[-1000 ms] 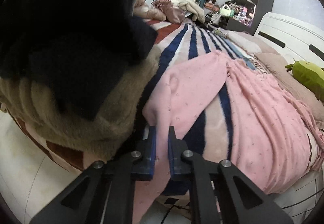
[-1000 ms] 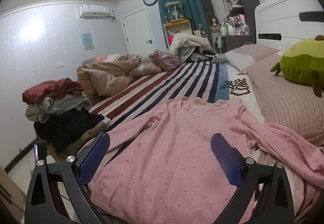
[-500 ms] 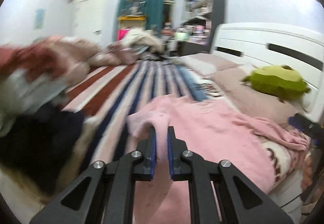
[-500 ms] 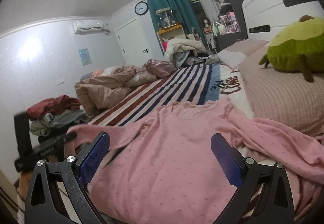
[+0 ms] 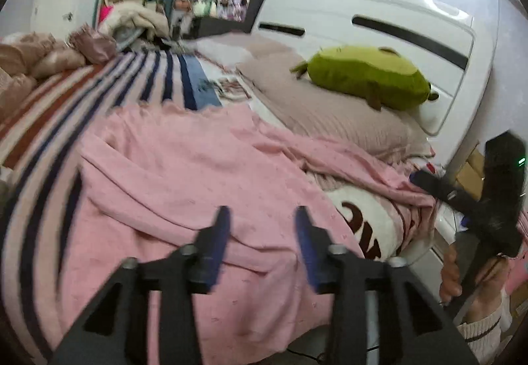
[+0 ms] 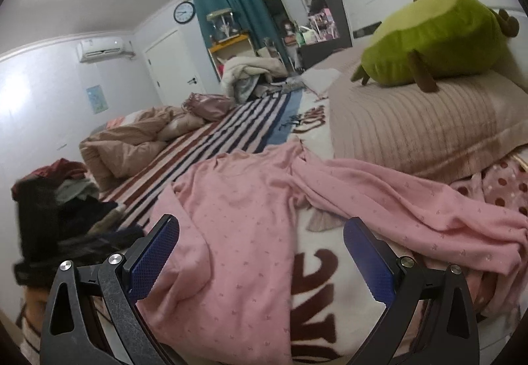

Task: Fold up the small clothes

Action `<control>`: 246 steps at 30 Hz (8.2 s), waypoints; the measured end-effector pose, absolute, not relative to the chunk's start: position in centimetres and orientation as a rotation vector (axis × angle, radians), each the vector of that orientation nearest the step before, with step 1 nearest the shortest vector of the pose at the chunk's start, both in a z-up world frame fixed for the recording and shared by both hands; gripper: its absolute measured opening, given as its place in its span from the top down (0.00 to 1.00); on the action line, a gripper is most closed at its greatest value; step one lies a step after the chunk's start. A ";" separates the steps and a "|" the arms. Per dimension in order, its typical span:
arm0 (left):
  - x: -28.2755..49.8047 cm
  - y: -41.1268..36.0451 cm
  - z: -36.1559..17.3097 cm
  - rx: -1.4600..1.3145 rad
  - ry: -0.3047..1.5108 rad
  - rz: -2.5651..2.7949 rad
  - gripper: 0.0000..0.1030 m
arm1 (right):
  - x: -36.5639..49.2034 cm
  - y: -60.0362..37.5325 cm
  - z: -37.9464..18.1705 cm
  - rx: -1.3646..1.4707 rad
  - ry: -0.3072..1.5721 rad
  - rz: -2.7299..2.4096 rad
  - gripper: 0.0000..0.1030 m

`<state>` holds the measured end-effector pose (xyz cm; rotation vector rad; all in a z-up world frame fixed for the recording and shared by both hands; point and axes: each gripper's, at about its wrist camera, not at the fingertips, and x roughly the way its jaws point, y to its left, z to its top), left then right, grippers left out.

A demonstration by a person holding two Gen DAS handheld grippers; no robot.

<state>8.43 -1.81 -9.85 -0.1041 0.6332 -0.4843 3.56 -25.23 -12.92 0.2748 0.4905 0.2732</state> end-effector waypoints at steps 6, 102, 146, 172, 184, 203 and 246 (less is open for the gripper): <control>5.7 4.7 -6.9 -0.133 0.518 -0.308 0.49 | 4.1 -20.6 -13.1 0.231 0.519 0.405 0.03; 28.1 10.9 -17.7 -0.100 0.859 -0.380 0.55 | 31.6 -3.4 -17.0 -0.104 0.874 0.634 0.42; 27.2 12.5 -18.9 -0.089 0.904 -0.156 0.74 | 31.6 -13.2 -20.2 -0.250 0.986 0.267 0.42; 25.8 12.2 -16.6 0.023 0.873 -0.046 0.88 | 12.6 -24.0 -19.7 -0.049 0.914 0.265 0.91; 14.1 6.0 -9.3 -0.223 0.592 -0.270 0.40 | 7.4 -35.6 -21.3 0.629 0.628 0.190 0.27; 7.7 7.3 -6.5 -0.222 0.463 -0.204 0.36 | 12.4 -33.5 -10.9 0.361 0.342 -0.069 0.95; 12.2 -11.7 -13.2 0.233 0.663 -0.460 0.22 | 6.8 -29.8 -15.6 0.247 0.686 0.343 0.36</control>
